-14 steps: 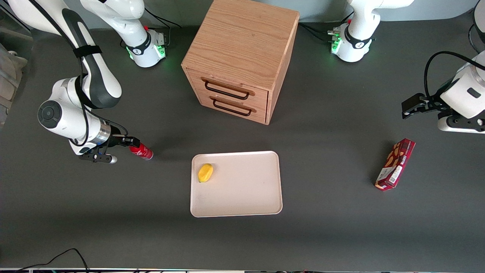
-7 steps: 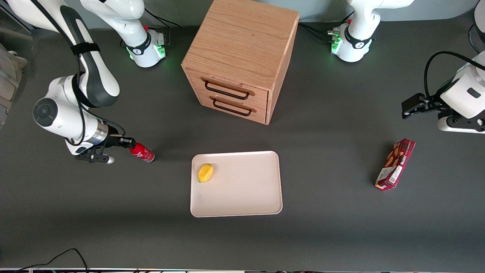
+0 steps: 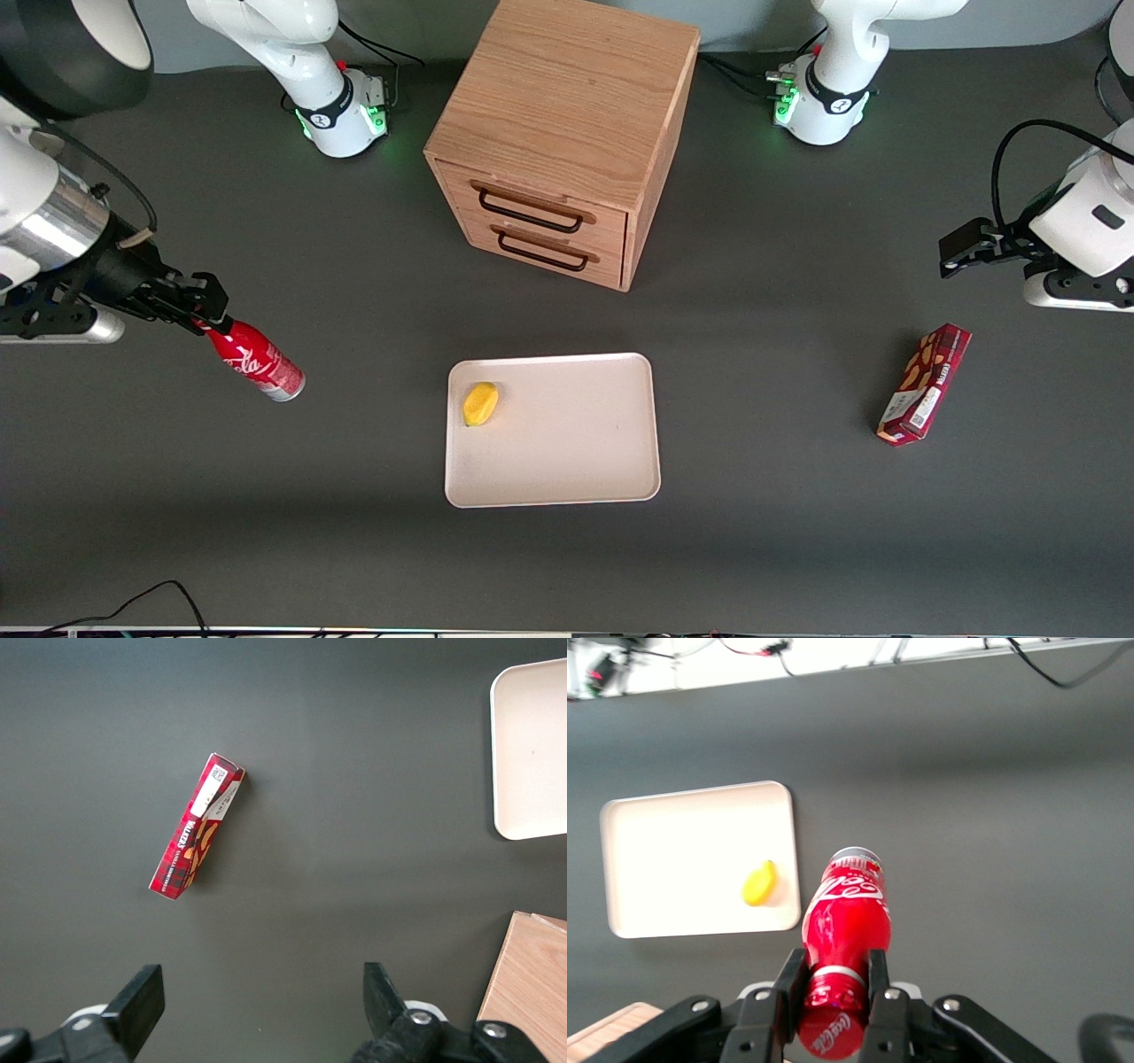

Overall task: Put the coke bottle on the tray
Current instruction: 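Lift the bottle and carry it over the cream tray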

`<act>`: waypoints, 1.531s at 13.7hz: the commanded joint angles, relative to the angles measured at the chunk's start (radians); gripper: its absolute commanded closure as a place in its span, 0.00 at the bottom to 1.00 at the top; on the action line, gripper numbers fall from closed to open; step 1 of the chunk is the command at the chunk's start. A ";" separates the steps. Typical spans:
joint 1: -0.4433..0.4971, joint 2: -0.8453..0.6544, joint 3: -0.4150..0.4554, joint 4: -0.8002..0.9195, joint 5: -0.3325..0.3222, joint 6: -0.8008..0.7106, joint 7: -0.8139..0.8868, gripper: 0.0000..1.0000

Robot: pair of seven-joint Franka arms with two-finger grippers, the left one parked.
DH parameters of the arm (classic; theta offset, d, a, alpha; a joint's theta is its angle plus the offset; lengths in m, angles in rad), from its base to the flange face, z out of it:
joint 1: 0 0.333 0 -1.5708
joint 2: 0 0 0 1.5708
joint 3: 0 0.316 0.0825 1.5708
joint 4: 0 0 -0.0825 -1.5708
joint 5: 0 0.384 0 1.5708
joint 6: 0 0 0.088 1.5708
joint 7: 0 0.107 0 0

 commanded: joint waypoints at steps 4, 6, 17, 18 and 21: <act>0.192 0.353 -0.016 0.378 -0.009 -0.030 0.185 1.00; 0.244 0.443 -0.026 0.423 -0.009 -0.015 0.231 1.00; 0.346 0.678 -0.086 0.414 -0.021 0.224 0.310 1.00; 0.349 0.694 -0.097 0.413 -0.029 0.244 0.310 1.00; 0.353 0.726 -0.105 0.397 -0.029 0.290 0.310 1.00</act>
